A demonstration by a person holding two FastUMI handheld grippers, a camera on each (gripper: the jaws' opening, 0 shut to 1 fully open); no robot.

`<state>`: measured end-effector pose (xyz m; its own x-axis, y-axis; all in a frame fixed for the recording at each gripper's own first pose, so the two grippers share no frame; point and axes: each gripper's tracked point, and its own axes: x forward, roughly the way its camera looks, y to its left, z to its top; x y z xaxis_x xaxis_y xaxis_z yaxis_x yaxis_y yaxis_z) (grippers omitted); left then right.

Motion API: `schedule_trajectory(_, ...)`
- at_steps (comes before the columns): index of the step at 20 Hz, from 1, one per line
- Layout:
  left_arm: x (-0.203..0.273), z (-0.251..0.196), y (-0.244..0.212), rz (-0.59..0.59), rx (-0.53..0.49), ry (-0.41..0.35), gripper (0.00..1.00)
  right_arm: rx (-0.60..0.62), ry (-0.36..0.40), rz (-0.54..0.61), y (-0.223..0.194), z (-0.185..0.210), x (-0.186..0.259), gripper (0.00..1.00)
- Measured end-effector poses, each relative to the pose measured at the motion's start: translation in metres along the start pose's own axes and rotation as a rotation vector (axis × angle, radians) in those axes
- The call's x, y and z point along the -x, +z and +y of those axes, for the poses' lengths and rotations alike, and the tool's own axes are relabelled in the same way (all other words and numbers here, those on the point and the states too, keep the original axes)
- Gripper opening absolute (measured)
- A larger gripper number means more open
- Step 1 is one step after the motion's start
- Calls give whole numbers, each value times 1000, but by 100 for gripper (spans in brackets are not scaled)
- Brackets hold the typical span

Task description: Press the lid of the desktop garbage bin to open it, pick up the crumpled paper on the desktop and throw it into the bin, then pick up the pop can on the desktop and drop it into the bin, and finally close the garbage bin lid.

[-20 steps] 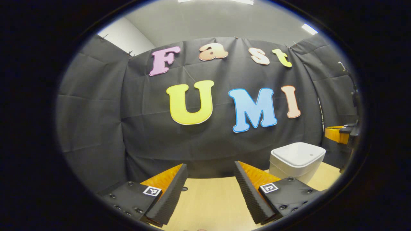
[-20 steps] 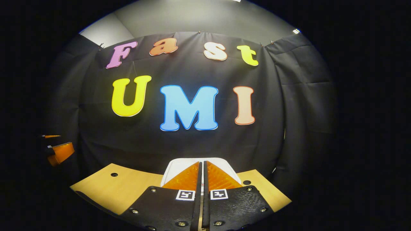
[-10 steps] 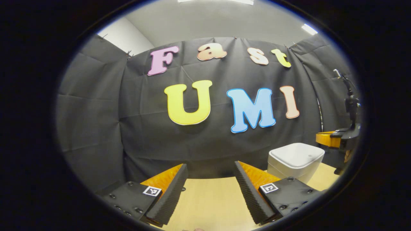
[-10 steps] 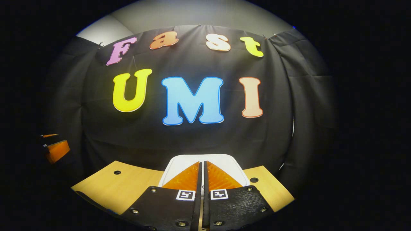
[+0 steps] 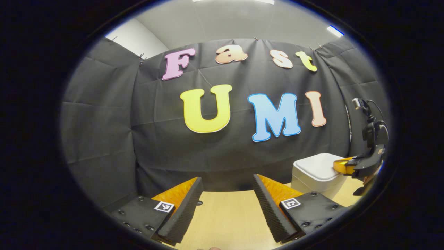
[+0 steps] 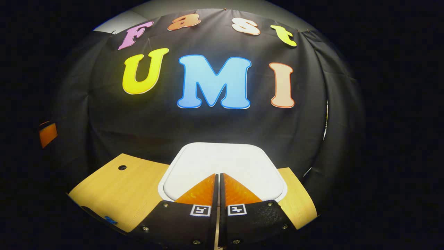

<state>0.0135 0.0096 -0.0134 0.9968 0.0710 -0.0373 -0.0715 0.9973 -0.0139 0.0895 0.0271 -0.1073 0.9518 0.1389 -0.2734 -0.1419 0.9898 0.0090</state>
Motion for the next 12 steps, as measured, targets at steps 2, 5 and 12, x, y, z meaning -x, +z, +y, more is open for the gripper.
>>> schedule_trajectory(2,0,-2,0,2,0,-4,84,7,-1,-3,-2,2,0,4)
schedule_trajectory(5,-1,-5,0,2,4,-13,95,4,-17,-31,-4,1,-2,4)
schedule_trajectory(12,-2,-4,-3,12,17,-14,95,-172,0,-47,-8,5,-2,4)
